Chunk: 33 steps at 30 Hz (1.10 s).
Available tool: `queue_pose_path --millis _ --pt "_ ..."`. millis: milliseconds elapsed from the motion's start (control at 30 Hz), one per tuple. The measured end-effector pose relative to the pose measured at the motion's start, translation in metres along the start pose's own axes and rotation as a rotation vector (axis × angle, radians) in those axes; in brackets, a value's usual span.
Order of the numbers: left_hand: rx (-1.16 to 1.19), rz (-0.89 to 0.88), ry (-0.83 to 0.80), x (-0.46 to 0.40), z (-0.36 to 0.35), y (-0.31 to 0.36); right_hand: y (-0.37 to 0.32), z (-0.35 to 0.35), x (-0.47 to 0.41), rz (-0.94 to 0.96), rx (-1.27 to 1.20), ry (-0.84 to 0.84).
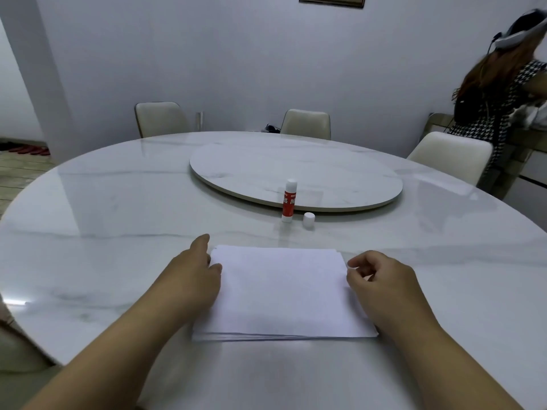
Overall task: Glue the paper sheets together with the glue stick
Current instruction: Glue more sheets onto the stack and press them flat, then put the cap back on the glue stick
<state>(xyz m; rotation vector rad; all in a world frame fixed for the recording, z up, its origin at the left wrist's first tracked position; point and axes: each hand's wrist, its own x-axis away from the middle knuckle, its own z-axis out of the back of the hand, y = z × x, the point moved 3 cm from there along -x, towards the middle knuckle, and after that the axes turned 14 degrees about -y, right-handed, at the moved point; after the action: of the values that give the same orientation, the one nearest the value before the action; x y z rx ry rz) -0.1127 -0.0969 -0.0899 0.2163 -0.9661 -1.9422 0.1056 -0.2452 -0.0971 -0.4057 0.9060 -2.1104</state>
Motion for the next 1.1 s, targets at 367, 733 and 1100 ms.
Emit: queue_pose_path --millis 367,733,1100 --pt "0.045 -0.169 -0.019 -0.095 0.009 0.08 -0.029 0.005 -0.072 0.013 -0.219 0.13" --pt "0.253 -0.247 0.067 -0.176 -0.041 0.086 -0.018 -0.008 -0.083 0.221 -0.012 0.163" --pt "0.822 -0.496 -0.123 -0.055 -0.016 0.087 -0.055 -0.031 -0.041 0.117 -1.112 -0.463"
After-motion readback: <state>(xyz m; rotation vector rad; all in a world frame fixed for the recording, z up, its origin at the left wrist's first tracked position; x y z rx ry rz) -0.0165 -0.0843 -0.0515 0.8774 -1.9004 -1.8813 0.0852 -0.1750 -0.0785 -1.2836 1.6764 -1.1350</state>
